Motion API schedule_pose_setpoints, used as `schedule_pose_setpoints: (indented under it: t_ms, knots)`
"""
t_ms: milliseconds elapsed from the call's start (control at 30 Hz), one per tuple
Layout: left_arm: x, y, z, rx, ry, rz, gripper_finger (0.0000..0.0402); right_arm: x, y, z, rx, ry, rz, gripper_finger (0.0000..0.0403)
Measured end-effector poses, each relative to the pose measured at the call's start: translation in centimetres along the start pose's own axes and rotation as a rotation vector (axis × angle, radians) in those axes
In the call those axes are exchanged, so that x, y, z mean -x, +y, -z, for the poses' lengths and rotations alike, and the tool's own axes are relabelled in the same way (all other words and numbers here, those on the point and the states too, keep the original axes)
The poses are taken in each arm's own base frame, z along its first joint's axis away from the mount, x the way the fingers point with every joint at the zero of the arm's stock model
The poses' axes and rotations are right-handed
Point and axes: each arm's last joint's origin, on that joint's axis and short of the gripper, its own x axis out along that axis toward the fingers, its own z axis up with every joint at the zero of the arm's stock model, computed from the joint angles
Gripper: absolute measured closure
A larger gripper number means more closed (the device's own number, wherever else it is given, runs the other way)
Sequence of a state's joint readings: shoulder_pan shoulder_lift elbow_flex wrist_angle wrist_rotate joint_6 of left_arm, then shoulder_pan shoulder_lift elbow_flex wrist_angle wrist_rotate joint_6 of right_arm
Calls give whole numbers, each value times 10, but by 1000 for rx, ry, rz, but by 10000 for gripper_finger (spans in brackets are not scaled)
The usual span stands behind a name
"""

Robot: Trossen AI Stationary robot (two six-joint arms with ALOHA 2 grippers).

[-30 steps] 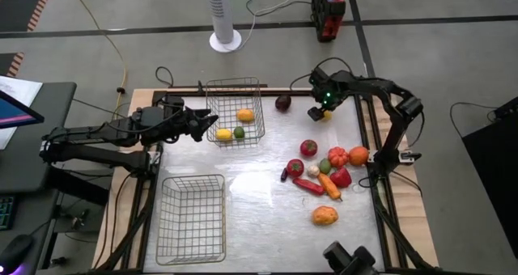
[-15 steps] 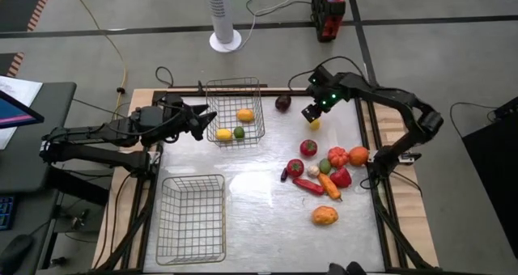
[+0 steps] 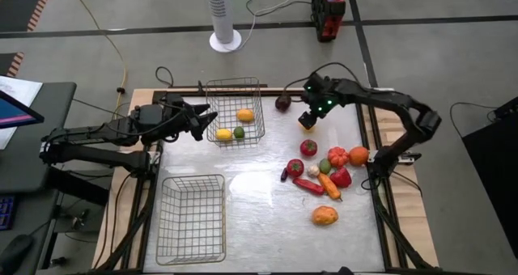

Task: Sort produce into baskets
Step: Put the yellow lemon into the top wire basket

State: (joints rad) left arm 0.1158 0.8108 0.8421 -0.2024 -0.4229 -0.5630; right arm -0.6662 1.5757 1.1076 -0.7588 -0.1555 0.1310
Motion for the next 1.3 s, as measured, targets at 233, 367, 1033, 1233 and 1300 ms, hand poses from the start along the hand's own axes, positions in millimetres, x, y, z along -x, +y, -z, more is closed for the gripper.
schedule_pose_setpoints:
  t_ms: [233,367,1033,1233,1300]
  knots:
    - [0,-2,1,24,40,61,133,-35,-7,-1,-10,94,110,65]
    - [0,-2,2,37,54,81,133,-54,-9,0,-4,157,117,67]
    - [0,-2,1,42,47,66,133,7,52,1,333,-121,-156,160]
    - [0,-1,1,41,39,53,133,51,89,3,431,-406,-224,158]
    - [0,-1,1,30,27,36,133,56,102,1,441,-494,-226,158]
